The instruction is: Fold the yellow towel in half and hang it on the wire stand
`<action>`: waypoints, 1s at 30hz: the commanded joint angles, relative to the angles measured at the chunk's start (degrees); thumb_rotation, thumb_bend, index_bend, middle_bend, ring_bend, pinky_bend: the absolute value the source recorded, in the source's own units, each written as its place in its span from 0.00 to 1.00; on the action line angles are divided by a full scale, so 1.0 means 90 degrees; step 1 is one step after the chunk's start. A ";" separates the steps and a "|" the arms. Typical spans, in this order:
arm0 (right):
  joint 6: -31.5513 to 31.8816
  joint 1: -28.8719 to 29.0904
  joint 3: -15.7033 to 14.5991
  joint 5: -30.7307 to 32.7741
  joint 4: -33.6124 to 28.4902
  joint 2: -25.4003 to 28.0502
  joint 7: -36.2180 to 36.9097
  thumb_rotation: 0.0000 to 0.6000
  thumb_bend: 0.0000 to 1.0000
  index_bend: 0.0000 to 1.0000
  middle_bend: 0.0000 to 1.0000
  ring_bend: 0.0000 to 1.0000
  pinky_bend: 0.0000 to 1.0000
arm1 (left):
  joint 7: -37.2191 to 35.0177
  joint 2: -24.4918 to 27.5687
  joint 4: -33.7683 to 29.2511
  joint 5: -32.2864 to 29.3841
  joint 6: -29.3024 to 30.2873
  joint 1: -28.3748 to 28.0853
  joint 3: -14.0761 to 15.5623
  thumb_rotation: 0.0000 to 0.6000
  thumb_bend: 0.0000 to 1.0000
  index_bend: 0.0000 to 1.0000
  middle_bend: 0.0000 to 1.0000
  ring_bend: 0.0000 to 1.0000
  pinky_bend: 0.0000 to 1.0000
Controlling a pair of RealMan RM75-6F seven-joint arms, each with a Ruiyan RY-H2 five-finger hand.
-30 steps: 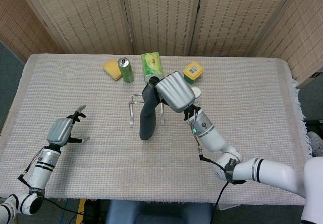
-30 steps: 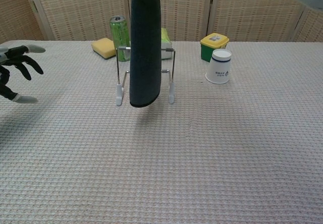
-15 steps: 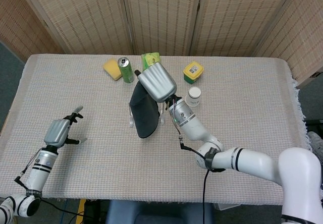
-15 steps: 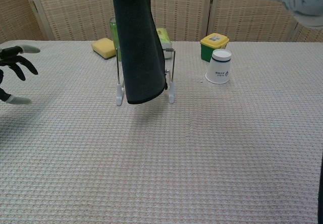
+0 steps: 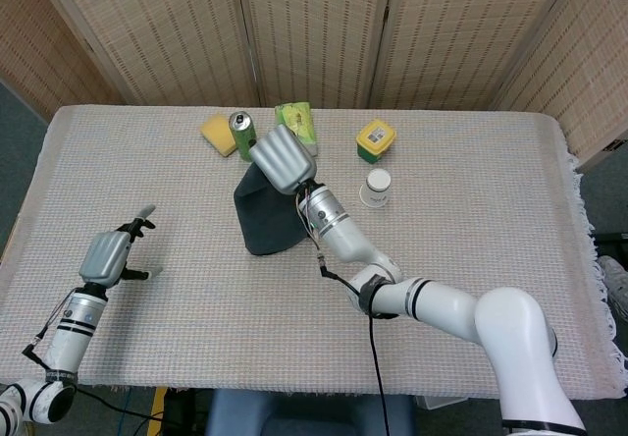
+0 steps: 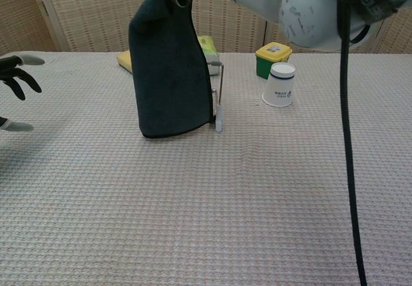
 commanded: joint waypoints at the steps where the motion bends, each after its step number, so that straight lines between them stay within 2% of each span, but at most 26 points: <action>1: -0.0144 0.0197 -0.0063 0.0031 0.0580 -0.0293 0.0091 1.00 0.54 0.69 0.86 0.99 1.00 | 0.0002 0.0003 -0.0004 -0.0004 0.0007 0.0011 -0.0002 1.00 0.13 0.07 0.32 0.38 0.75; 17: -0.0785 0.0822 0.0101 0.0182 0.2897 -0.1289 0.0874 1.00 0.54 0.68 0.86 0.99 1.00 | 0.0031 0.0019 0.0064 -0.0066 -0.0042 0.0102 0.0021 1.00 0.13 0.07 0.32 0.38 0.75; 19: -0.0857 0.0885 0.0124 0.0208 0.3104 -0.1394 0.0911 1.00 0.53 0.60 0.86 0.99 1.00 | 0.0018 0.0012 0.0076 -0.0071 -0.0051 0.0107 0.0022 1.00 0.13 0.07 0.32 0.38 0.75; 21: -0.0974 0.0945 0.0151 0.0268 0.3288 -0.1485 0.0878 1.00 0.50 0.37 0.86 0.99 1.00 | 0.0008 0.0005 0.0092 -0.0071 -0.0058 0.0113 0.0024 1.00 0.13 0.07 0.32 0.38 0.75; 24: -0.1125 0.1037 0.0237 0.0406 0.3510 -0.1602 0.0778 1.00 0.47 0.07 0.86 0.98 1.00 | 0.0002 -0.0006 0.0122 -0.0070 -0.0073 0.0118 0.0028 1.00 0.13 0.07 0.32 0.38 0.75; 26: -0.1179 0.1065 0.0276 0.0465 0.3580 -0.1638 0.0752 1.00 0.46 0.01 0.86 0.98 1.00 | -0.0010 -0.0011 0.0128 -0.0077 -0.0089 0.0118 0.0023 1.00 0.13 0.07 0.32 0.38 0.75; 30: -0.1243 0.1051 0.0328 0.0542 0.3610 -0.1623 0.0766 1.00 0.46 0.00 0.86 0.97 1.00 | 0.0023 0.0005 0.0121 -0.0058 -0.0098 0.0110 0.0026 1.00 0.13 0.07 0.32 0.38 0.75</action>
